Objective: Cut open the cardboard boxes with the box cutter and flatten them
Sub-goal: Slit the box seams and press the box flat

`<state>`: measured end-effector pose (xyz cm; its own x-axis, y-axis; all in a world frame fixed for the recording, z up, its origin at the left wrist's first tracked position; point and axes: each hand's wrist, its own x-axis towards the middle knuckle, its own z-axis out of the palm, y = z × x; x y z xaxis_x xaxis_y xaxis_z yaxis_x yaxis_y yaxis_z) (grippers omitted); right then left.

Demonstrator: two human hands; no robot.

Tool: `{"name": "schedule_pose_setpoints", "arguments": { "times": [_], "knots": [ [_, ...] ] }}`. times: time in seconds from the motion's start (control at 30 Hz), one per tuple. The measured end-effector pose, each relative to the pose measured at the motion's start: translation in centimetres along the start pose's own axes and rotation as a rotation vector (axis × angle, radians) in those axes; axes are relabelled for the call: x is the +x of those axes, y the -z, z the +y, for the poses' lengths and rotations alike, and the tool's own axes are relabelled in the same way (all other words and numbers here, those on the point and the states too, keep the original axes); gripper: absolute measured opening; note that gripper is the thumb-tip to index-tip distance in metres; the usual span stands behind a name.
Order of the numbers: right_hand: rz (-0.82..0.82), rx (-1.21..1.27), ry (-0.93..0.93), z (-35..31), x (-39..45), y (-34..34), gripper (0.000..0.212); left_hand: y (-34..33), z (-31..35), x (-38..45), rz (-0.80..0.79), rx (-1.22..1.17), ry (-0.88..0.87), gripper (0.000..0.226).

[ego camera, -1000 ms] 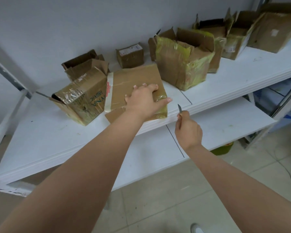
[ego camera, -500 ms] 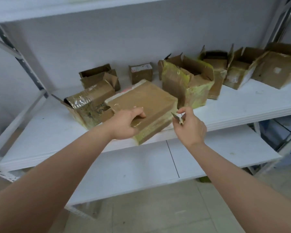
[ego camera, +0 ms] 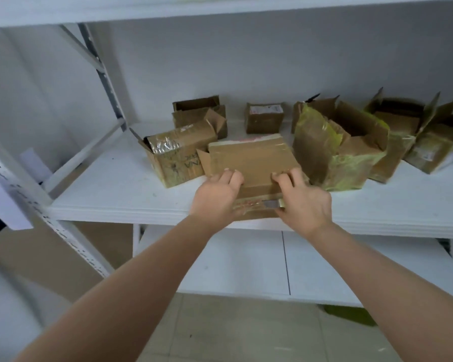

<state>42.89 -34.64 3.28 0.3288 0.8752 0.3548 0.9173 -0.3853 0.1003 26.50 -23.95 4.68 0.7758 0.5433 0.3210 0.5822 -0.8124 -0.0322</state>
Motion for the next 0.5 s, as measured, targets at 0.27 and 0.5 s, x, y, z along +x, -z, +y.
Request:
{"name": "schedule_pose_setpoints", "arguments": {
  "times": [0.27,0.5],
  "knots": [
    [0.11,-0.005,0.043,0.1,0.4,-1.5,0.075,-3.2,0.5,-0.1,0.208,0.122,0.017,0.063],
    [0.319,-0.007,0.08,0.3,0.9,-2.8,0.057,-3.3,0.2,0.1,0.229,0.165,-0.007,0.064]
  ]
}}
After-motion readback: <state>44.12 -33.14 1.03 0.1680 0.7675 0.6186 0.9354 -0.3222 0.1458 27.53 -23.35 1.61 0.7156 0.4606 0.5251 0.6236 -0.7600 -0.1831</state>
